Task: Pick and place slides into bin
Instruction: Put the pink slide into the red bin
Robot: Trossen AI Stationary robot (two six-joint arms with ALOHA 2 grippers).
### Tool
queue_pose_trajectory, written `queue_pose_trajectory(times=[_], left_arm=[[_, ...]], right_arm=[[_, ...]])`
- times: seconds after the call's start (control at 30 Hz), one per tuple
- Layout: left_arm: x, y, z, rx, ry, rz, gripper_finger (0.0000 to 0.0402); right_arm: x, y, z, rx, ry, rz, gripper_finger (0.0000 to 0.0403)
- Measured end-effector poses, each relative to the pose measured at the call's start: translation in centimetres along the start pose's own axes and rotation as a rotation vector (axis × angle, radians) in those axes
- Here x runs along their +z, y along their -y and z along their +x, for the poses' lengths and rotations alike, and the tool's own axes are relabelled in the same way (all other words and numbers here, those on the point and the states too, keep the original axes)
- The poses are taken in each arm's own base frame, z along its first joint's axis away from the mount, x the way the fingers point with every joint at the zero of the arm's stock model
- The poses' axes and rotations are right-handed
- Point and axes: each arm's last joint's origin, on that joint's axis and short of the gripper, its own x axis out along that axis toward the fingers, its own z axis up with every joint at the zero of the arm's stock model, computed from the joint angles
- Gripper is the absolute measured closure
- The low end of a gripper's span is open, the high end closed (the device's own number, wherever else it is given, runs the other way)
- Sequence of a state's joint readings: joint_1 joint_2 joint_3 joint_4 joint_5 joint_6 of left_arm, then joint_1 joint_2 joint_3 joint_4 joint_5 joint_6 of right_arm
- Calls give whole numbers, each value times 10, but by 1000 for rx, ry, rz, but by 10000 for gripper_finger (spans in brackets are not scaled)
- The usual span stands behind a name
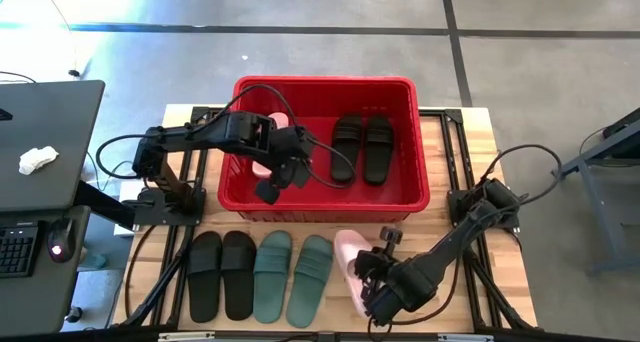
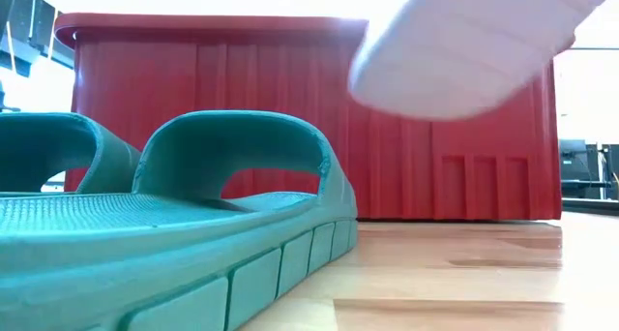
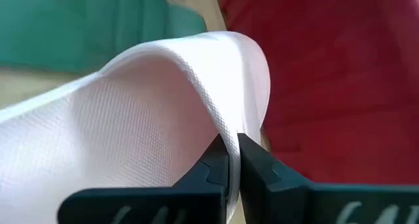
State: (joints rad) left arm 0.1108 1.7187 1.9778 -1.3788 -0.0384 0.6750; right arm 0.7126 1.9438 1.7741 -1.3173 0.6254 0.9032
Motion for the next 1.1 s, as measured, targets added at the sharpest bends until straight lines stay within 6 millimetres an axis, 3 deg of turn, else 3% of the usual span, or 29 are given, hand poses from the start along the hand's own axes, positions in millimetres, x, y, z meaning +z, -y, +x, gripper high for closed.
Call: queue_pose_trajectory(times=[0.23,0.67,1.1], left_arm=[[-3,4,-23,19,105,-1,273],[-13,11,-77,169,308,2,273],[-24,17,-112,296,420,22,273]], right_arm=[[30,12,-29,63,77,-3,403],[60,41,-77,71,222,126,403],[92,101,-94,-78,327,166,403]])
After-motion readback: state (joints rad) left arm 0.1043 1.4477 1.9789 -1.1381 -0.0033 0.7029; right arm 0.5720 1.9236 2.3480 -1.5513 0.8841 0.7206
